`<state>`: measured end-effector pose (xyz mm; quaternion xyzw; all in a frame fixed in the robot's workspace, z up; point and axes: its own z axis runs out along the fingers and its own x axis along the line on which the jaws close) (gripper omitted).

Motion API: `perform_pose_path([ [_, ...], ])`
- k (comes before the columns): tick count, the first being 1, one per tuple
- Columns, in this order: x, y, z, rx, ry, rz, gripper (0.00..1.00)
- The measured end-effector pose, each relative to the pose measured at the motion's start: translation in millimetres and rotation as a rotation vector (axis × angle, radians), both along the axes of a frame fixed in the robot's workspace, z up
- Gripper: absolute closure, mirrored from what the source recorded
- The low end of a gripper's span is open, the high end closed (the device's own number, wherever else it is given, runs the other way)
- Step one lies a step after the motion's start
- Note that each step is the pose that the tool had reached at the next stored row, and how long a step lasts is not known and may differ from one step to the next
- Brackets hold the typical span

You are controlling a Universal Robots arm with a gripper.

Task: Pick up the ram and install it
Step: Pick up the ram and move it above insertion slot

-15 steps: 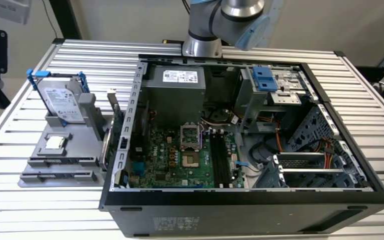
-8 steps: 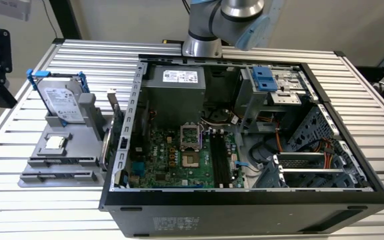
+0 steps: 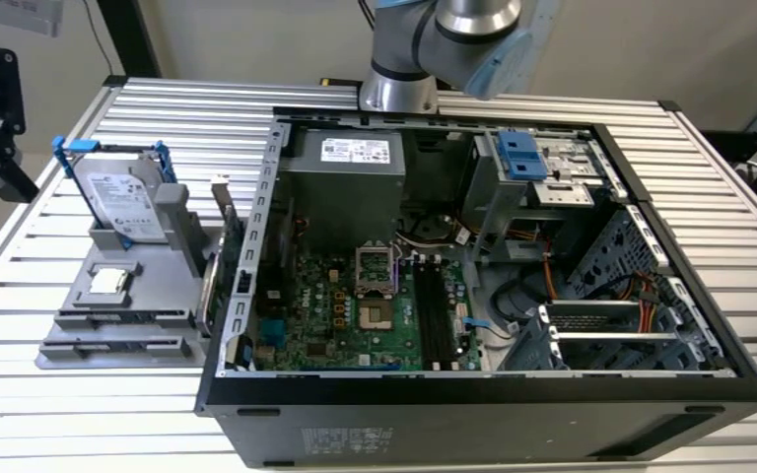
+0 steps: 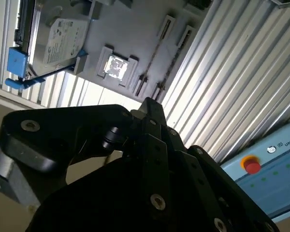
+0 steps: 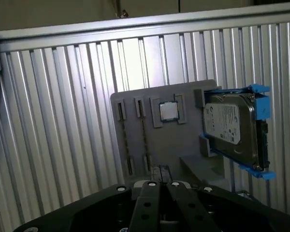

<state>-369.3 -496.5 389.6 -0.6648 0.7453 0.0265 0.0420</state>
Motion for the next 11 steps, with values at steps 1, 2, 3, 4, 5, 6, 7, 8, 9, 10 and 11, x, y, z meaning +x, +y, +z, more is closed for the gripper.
perform_pose_path([
  [1,0.0,0.0,0.0,-0.0008,0.0001,0.020,1.00],
  [2,0.0,0.0,0.0,-0.0016,-0.0001,0.036,1.00],
  [3,0.0,0.0,0.0,-0.0037,0.0001,0.052,1.00],
  [4,0.0,0.0,0.1,-0.0071,0.0003,0.061,1.00],
  [5,0.1,0.0,0.0,-0.0112,0.0004,0.068,1.00],
  [6,0.0,0.0,0.0,-0.0160,0.0017,0.072,1.00],
  [7,-0.1,0.1,0.0,-0.0183,0.0020,0.075,1.00],
  [8,-0.1,0.1,0.0,-0.0192,0.0021,0.075,1.00],
  [9,-0.1,0.1,-0.1,-0.0197,0.0021,0.075,1.00],
  [10,-0.1,0.1,-0.1,-0.0198,0.0020,0.075,1.00],
  [11,-0.1,0.1,0.0,-0.0200,0.0021,0.075,1.00],
])
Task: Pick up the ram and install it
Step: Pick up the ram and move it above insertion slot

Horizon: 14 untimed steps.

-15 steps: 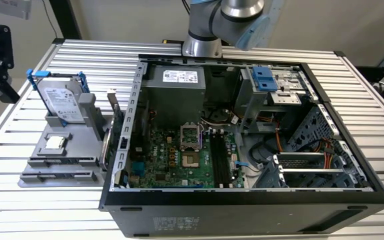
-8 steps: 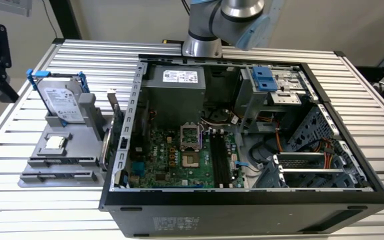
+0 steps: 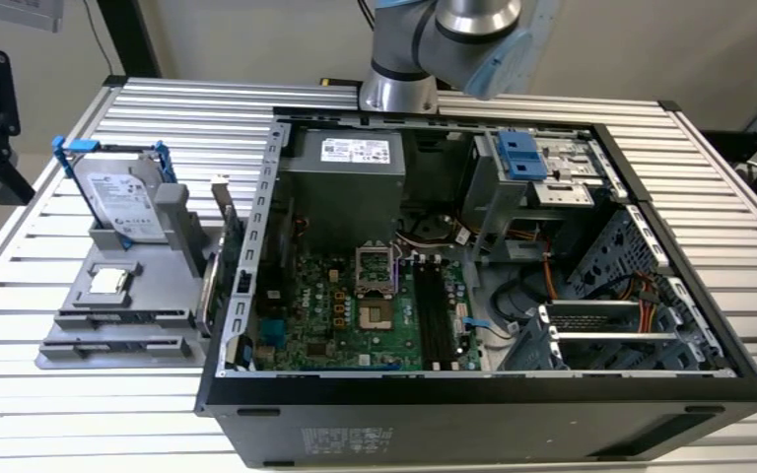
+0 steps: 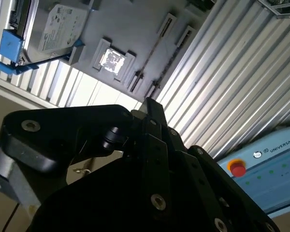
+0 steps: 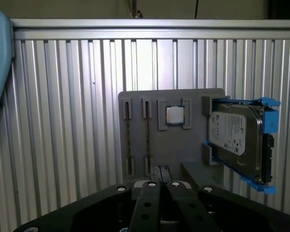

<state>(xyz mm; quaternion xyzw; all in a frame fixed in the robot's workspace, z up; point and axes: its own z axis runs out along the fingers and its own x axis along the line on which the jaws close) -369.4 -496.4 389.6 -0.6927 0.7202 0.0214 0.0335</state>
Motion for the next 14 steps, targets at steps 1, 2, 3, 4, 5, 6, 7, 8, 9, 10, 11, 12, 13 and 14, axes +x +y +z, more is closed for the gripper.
perform_pose_path([
  [1,0.0,0.0,0.0,0.0000,0.0000,0.000,1.00],
  [2,0.0,0.0,0.0,-0.0002,0.0000,0.000,1.00],
  [3,0.0,0.0,0.0,-0.0003,0.0000,0.000,0.00],
  [4,0.0,0.0,0.0,-0.0004,0.0000,0.000,0.00],
  [5,0.0,0.0,0.0,-0.0004,0.0000,0.000,0.00],
  [6,0.0,0.0,0.0,-0.0005,0.0000,0.000,0.00],
  [7,0.0,0.0,0.0,-0.0006,0.0000,0.000,0.00],
  [8,0.0,0.0,0.0,-0.0006,-0.0001,0.000,0.00],
  [9,0.0,0.0,0.0,-0.0007,0.0000,0.000,0.00],
  [10,0.0,0.0,0.0,-0.0008,0.0000,0.000,0.00],
  [11,0.0,0.0,0.0,-0.0009,0.0000,0.000,0.00],
  [12,0.0,0.0,0.0,-0.0010,0.0000,0.000,0.00],
  [13,0.0,-0.1,0.0,-0.0011,0.0007,0.000,0.00],
  [14,0.2,-0.1,-0.3,-0.0011,0.0051,0.003,0.00],
])
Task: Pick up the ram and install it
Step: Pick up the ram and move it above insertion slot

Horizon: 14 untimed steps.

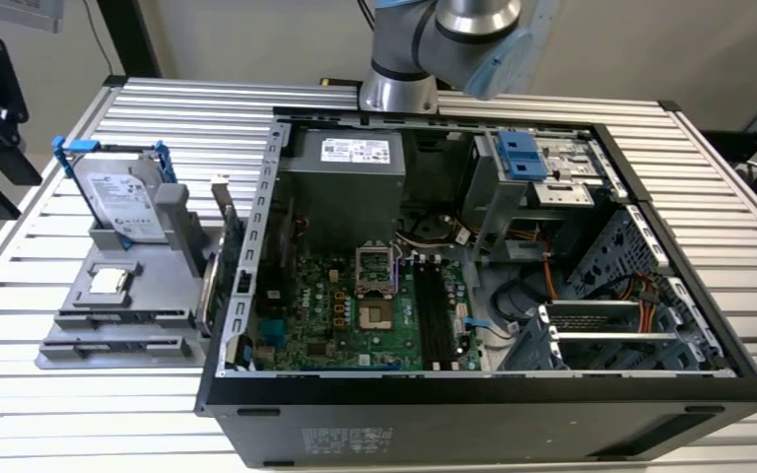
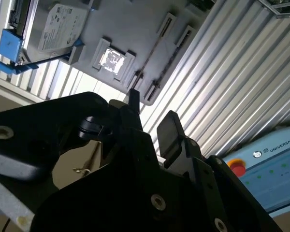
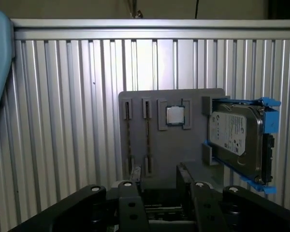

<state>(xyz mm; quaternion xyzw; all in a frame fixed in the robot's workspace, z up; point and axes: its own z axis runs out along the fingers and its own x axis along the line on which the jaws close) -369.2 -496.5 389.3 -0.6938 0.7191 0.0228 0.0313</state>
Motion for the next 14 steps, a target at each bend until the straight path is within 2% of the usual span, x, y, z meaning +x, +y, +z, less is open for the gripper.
perform_pose_path([
  [1,0.0,0.0,-0.5,-0.0001,0.0052,0.007,0.00],
  [3,0.3,-0.1,-2.2,-0.0004,0.0098,0.027,0.00],
  [5,0.4,0.0,-4.4,-0.0020,0.0108,0.044,0.00],
  [8,1.3,0.1,-8.5,-0.0083,0.0108,0.062,0.00],
  [14,2.5,0.1,-10.3,-0.0086,0.0107,0.075,0.00],
])
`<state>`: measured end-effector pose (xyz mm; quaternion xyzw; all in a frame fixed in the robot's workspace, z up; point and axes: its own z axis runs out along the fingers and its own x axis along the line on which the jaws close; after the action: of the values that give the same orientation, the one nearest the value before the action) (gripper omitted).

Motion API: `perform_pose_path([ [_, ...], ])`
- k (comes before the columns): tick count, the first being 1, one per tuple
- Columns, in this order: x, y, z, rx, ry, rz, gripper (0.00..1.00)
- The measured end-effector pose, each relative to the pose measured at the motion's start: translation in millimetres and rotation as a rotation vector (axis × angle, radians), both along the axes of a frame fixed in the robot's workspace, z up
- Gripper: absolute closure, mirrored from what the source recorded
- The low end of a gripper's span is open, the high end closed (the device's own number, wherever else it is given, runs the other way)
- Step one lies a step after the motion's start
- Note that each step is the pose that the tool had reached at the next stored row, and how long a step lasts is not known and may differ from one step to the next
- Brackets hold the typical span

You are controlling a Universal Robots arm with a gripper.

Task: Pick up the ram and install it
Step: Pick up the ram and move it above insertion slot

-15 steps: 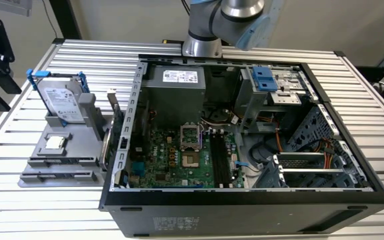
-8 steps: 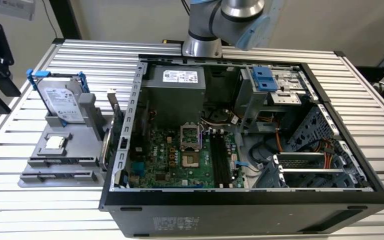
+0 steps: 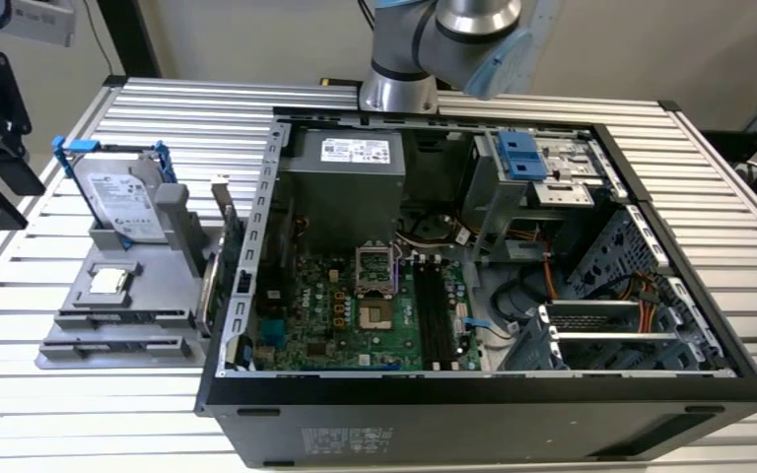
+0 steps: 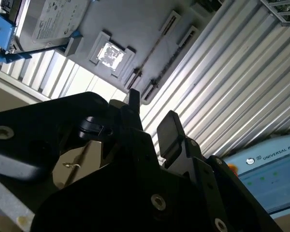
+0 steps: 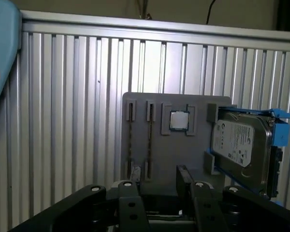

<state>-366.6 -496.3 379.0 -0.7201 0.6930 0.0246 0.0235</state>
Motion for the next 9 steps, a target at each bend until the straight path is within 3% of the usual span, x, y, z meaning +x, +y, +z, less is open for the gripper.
perform_pose_path([
  [9,0.5,-0.1,-15.9,-0.0005,0.0001,0.000,0.00],
])
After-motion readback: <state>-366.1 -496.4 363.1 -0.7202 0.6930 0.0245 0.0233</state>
